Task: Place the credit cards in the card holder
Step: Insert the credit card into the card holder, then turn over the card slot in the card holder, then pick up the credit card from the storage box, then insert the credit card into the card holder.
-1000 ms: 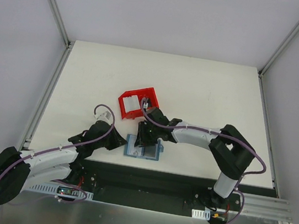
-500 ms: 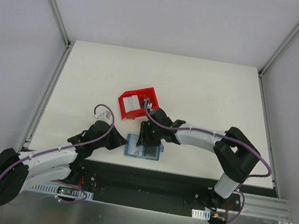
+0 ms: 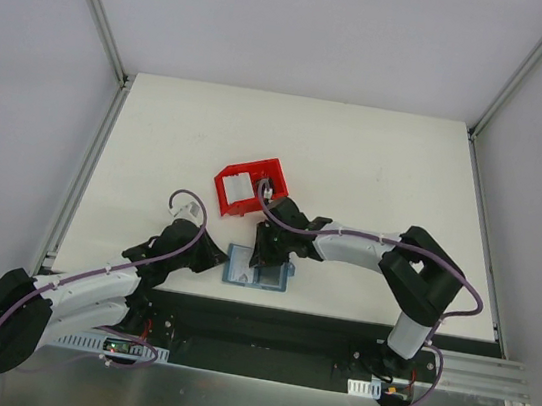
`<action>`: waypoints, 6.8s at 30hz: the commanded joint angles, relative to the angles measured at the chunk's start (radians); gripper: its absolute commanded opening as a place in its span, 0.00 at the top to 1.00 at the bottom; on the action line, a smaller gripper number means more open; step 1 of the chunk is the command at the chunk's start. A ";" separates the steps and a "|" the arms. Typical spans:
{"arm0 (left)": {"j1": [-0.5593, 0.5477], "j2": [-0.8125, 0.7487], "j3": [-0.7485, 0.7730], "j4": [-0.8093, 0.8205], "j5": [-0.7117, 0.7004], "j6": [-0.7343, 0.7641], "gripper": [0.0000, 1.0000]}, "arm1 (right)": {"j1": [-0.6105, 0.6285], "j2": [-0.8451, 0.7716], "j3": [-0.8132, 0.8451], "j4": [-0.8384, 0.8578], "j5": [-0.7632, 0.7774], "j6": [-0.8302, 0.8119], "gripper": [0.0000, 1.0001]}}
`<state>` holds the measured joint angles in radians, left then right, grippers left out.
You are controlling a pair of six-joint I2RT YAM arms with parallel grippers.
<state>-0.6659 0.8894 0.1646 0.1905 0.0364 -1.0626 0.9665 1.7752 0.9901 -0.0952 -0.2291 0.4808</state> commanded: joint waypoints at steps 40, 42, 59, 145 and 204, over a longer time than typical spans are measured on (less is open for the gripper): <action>-0.014 -0.162 -0.023 0.003 -0.004 -0.065 1.00 | 0.127 0.047 0.248 -0.250 0.267 -0.080 0.53; -0.014 -0.164 -0.023 0.003 -0.007 -0.065 1.00 | 0.130 0.044 0.249 -0.264 0.278 -0.087 0.58; -0.014 -0.182 -0.034 -0.026 -0.024 -0.057 1.00 | 0.135 -0.048 0.257 -0.448 0.481 -0.143 0.75; -0.001 -0.052 -0.065 -0.026 -0.127 -0.145 1.00 | -0.267 0.417 0.955 -0.368 -0.136 -0.343 0.62; 0.006 0.009 -0.033 -0.008 -0.061 -0.010 1.00 | -0.189 -0.140 -0.353 0.549 -0.210 0.171 1.00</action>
<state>-0.6720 0.8948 0.1265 0.2054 -0.0299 -1.0855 0.7769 1.6230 0.6479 0.3889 -0.4347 0.6521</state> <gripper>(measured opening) 0.005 0.009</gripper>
